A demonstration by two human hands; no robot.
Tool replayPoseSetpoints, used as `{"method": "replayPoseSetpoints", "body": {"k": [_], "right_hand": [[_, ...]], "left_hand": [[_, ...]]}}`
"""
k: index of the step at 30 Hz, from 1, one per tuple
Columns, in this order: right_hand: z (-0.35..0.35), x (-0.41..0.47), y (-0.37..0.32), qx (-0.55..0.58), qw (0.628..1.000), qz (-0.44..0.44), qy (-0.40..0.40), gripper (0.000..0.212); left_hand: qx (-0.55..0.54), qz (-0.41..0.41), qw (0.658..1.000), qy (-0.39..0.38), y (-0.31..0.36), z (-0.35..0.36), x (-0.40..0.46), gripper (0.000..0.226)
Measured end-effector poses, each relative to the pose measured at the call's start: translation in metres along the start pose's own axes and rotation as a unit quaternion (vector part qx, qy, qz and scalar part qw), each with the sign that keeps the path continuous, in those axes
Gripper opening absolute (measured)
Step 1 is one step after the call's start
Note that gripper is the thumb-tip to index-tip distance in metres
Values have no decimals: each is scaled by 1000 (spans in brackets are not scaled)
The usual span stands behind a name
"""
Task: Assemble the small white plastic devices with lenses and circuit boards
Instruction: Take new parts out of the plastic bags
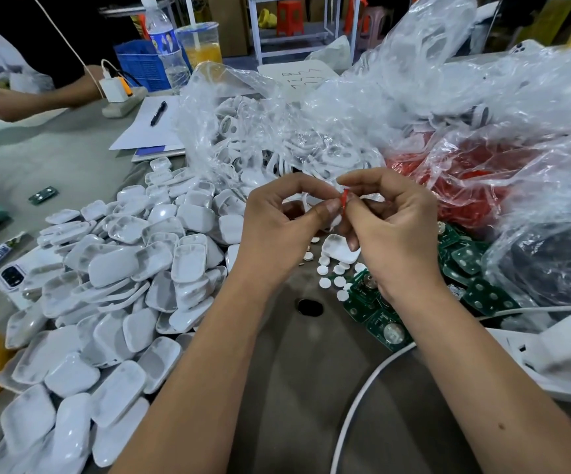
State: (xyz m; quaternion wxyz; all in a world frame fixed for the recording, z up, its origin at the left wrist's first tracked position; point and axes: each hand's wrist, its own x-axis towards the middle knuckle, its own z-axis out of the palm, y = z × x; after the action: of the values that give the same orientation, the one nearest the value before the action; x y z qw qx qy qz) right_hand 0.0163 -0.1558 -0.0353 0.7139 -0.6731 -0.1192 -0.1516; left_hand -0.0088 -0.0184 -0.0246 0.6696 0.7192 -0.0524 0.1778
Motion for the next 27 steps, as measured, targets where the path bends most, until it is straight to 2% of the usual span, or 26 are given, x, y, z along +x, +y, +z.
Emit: {"method": "replayPoseSetpoints", "body": {"k": [2,7,9,16,23,27], "right_hand": [[-1,2,2,0,1000,24,6,28],[-3,7,7,31,996,81,7,24],[-3,7,8,23,996,80,5,23],[-3,4,9,-116,993,-4,-2,19],[-3,3,7,-207,975,-75,23,12],[-3,3,6,-243,965,-99,22,12]], "left_hand": [[-9,-18,1000,-2,-2,1,1,14],[6,-63,998,7,-11,6,4,48],[9,-75,997,18,-14,7,5,50],[54,-86,995,10,-19,7,4,34],[81,-78,993,-26,-17,10,2,49],[77,-74,994,-25,-16,11,2,48]]}}
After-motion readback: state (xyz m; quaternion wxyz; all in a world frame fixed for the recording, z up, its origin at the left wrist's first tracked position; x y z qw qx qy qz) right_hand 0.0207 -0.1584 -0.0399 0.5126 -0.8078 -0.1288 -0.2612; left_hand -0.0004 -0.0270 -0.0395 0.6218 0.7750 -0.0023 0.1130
